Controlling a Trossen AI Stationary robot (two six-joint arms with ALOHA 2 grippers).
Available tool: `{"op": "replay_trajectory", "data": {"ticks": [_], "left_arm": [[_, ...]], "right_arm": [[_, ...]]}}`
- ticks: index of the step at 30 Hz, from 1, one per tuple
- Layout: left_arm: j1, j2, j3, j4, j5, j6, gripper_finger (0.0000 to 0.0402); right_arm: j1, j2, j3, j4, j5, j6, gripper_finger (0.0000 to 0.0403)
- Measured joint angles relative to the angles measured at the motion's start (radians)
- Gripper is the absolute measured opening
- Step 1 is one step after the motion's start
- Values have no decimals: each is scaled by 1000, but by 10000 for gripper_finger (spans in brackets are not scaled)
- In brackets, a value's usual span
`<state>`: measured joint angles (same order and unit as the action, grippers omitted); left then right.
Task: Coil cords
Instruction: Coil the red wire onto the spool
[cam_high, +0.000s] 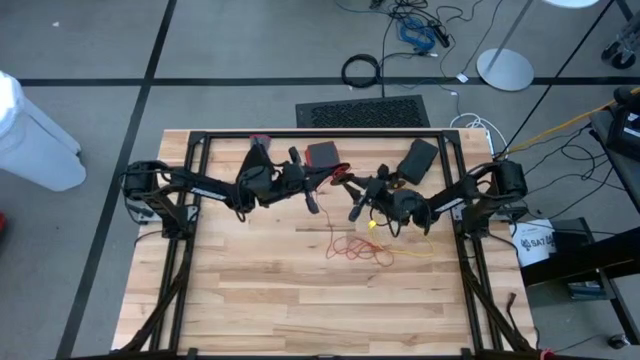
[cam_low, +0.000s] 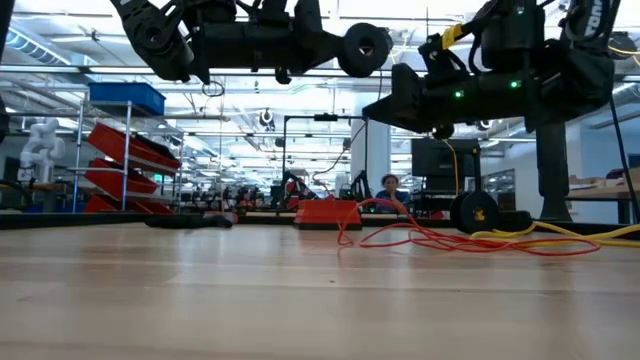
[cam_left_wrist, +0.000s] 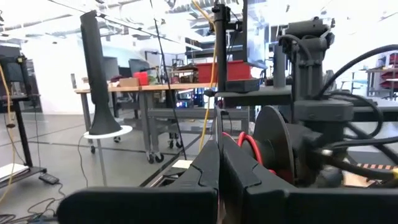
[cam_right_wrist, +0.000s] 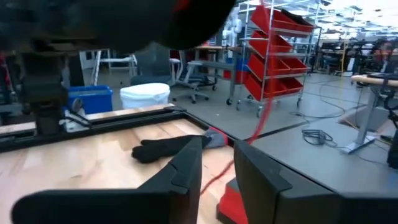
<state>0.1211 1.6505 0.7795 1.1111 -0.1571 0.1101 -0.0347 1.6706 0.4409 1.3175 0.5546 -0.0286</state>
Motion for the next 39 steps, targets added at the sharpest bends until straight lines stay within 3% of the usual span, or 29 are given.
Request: {"op": "replay_trajectory", "data": {"ticks": [6, 18, 22, 34, 39], "left_arm": [[-4, 0, 0, 6, 15, 0, 0], [-4, 0, 0, -3, 37, 1, 0], [-4, 0, 0, -4, 49, 2, 0], [-4, 0, -1, -5, 97, 8, 0], [-4, 0, -1, -5, 103, 9, 0]], "right_arm": [[-24, 12, 10, 0, -83, 24, 61], [6, 13, 10, -108, -53, -9, 48], [29, 13, 10, -155, 34, -13, 48], [26, 13, 10, -79, 78, -65, 118], [21, 12, 10, -29, 79, -90, 123]]}}
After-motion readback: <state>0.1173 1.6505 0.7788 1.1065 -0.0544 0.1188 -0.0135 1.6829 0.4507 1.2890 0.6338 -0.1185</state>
